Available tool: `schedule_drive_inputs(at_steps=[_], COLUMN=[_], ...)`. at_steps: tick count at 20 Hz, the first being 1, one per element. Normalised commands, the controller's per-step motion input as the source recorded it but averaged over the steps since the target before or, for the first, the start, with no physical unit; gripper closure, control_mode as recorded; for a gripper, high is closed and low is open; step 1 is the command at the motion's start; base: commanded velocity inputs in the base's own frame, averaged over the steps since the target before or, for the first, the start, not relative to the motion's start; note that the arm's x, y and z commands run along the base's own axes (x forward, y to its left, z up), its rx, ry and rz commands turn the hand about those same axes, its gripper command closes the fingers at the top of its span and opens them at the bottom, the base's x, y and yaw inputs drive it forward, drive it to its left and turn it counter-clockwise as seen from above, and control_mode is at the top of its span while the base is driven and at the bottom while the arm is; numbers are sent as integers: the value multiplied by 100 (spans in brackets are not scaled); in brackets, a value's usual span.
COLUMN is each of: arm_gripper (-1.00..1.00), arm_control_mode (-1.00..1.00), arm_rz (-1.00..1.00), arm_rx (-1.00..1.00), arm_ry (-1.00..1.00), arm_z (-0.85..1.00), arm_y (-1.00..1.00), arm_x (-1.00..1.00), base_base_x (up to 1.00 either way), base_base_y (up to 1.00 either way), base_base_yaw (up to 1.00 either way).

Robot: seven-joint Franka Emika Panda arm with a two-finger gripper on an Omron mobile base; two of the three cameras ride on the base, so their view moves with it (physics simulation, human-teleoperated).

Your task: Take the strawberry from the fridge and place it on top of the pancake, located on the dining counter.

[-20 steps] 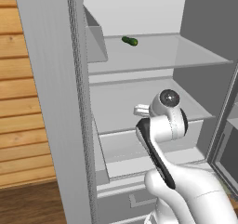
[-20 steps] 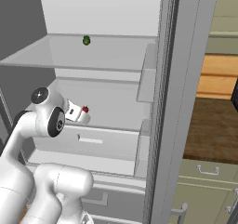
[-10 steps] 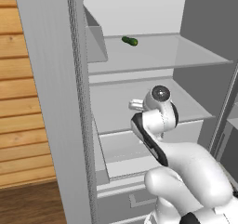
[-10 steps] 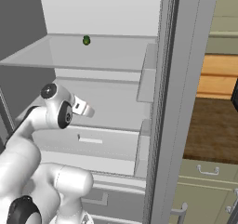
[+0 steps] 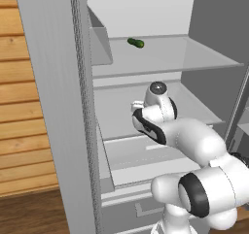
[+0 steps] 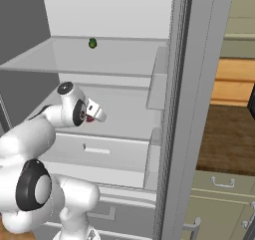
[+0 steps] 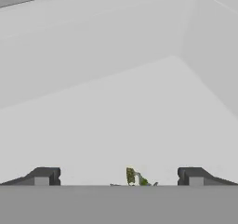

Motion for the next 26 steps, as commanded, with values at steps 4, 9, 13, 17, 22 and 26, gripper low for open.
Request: schedule_drive_inputs(at_steps=[4, 9, 13, 17, 22, 26], arm_gripper=[-100, -100, -100, -100, -100, -100], arm_control_mode=[-100, -100, -100, -100, -100, -100], arm_rz=[0, -1, -3, -5, -6, -6], arm_rx=[0, 0, 0, 0, 0, 0], arm_ry=[0, 2, 2, 0, -3, 0], arm_z=[-25, -33, -41, -26, -9, -6], arm_y=[0, 0, 0, 0, 0, 0], arm_x=[39, 3, -18, -24, -42, -26], base_base_x=[0, 0, 0, 0, 0, 0], base_base_y=[0, 0, 0, 0, 0, 0], base_base_yaw=[0, 0, 0, 0, 0, 0])
